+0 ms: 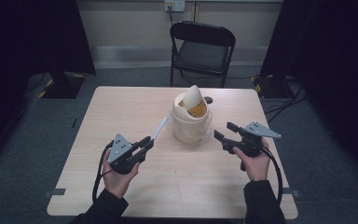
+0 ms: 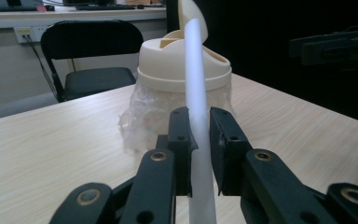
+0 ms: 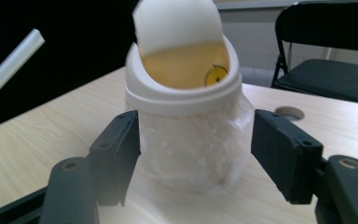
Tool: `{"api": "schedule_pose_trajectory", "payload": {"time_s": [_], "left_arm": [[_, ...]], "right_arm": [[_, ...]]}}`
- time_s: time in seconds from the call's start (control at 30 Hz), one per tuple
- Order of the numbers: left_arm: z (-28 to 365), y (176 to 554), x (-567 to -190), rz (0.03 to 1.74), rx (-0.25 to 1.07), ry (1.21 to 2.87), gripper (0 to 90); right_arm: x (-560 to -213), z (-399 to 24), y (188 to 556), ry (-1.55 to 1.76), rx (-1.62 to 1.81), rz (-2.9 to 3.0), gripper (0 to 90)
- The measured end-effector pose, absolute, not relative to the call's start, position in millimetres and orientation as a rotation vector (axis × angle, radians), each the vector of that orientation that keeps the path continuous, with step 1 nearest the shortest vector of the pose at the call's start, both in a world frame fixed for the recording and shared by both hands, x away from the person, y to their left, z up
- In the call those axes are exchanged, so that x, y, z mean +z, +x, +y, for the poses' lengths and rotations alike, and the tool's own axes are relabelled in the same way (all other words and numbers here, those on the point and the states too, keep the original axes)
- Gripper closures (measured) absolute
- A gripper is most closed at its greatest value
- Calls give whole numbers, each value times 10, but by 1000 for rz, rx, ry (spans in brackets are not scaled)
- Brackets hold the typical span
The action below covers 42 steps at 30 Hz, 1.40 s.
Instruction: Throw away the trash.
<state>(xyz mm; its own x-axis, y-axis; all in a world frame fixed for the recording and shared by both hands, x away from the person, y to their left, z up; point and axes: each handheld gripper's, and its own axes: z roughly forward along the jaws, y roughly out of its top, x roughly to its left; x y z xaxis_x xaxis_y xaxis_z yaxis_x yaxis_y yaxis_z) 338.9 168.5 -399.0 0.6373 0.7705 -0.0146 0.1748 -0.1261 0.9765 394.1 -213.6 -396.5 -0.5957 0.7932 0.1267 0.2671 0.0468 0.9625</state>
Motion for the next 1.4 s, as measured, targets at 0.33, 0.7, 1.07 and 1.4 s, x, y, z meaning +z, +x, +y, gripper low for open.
{"api": "schedule_pose_trajectory", "payload": {"time_s": [0.33, 0.7, 1.07, 1.4], "left_arm": [[1470, 3369, -3951, 715, 606, 1631, 794], [1177, 3373, -3955, 660, 590, 1646, 794], [1029, 3343, -3964, 629, 589, 1649, 794], [1003, 3330, -3959, 625, 588, 1647, 793]], "right_arm": [[-3839, -1876, 3964, 1011, 1681, 1882, 337], [-3745, -1609, 3959, 946, 1787, 1918, 362], [-3751, -1423, 3963, 946, 1902, 1966, 413], [-3761, -1383, 3938, 1031, 2019, 2056, 671]]}}
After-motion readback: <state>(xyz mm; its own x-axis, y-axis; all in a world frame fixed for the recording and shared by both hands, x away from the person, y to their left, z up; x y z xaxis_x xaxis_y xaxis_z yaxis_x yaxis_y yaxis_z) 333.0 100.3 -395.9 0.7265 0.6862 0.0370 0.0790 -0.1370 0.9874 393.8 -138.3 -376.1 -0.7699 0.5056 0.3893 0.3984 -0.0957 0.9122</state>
